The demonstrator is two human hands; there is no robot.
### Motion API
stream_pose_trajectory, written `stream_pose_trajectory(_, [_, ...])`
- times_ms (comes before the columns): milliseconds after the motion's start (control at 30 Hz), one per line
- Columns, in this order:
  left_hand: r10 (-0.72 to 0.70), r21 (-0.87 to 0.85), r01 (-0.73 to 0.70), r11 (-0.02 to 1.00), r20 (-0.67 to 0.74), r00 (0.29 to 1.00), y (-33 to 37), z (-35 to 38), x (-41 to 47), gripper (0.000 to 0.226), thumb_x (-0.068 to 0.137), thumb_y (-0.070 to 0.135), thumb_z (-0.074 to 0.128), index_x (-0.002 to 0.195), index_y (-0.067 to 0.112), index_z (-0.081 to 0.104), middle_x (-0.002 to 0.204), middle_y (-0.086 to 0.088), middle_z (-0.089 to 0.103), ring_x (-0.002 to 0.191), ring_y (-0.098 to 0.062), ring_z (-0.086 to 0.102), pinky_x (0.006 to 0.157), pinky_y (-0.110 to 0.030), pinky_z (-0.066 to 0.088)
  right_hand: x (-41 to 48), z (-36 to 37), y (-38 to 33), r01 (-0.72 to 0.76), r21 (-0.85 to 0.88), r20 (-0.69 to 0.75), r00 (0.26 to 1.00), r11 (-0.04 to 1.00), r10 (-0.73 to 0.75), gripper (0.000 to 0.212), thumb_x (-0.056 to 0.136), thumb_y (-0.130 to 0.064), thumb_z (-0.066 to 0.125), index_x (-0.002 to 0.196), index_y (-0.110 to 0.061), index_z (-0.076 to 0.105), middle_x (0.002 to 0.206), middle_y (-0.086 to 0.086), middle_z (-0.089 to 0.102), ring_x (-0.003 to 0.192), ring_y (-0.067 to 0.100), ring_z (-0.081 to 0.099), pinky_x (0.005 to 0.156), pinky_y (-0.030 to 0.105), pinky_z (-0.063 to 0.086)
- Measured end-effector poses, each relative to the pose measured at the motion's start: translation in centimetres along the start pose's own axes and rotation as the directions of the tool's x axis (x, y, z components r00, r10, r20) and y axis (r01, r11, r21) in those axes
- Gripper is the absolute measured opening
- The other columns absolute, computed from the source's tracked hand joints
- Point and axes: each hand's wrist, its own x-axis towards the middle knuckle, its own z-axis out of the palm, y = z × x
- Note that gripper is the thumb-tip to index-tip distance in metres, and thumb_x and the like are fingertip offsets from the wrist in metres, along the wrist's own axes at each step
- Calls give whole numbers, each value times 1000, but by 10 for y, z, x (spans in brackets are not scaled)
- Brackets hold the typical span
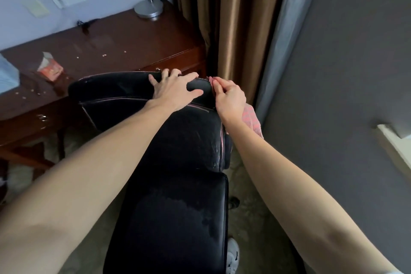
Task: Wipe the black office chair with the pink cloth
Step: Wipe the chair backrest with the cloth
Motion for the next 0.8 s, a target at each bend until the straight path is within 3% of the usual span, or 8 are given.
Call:
stream_pose_trajectory(67, [9,31,-9,999,12,1000,-12,-9,5,66,90,68,51,150,43,35,156,-6,35,146,-31,24,113,-72,4,0,0,1,-70,56,-7,998,996,70,25,96,-36,56,111,-27,74,112,-6,72,106,14,63,93,31,46])
stream_pose_trajectory(167, [-35,64,31,997,57,998,-45,-21,14,77,84,76,51,151,42,33,162,-6,23,151,-33,9,113,-72,0,0,-5,-1,-242,195,-74,963,951,260,23,91,-36,59,105,-28,76,102,-5,75,103,13,65,94,29,48])
stream_pose_trajectory(267, [-36,16,34,999,131,991,-71,-26,19,73,81,78,52,145,44,41,156,-8,36,148,-35,16,113,-72,0,-1,-1,-12,-306,193,-112,937,932,331,23,92,-33,58,106,-28,76,103,0,75,99,16,63,86,23,43])
stream_pose_trajectory(367, [-21,-60,29,998,137,990,-72,-25,22,69,81,75,56,141,41,48,145,-11,50,141,-37,33,112,-74,1,0,10,-22,-271,6,-178,947,962,268,27,95,-33,54,113,-27,74,110,4,73,108,24,62,89,26,42])
stream_pose_trajectory(533, [15,-35,-10,999,147,989,-70,-21,25,63,83,75,54,137,42,50,145,-13,49,140,-41,32,109,-77,3,4,49,-43,-76,-305,-172,985,949,24,28,96,-34,50,106,-29,76,109,5,73,108,30,58,99,35,39])
stream_pose_trajectory(633, [75,-40,-68,997,210,975,-83,-29,29,62,86,72,54,139,42,47,147,-12,48,139,-43,33,107,-78,5,2,69,-57,-49,-342,-172,985,938,-12,29,97,-30,49,105,-26,76,112,4,72,110,26,55,104,32,29])
stream_pose_trajectory(800, [96,-7,-98,995,288,953,-132,-51,43,74,85,75,51,148,40,38,157,-11,37,143,-44,29,109,-78,6,0,62,-62,-30,-363,-115,993,931,-13,29,95,-36,52,112,-26,74,117,5,71,118,27,57,107,38,34])
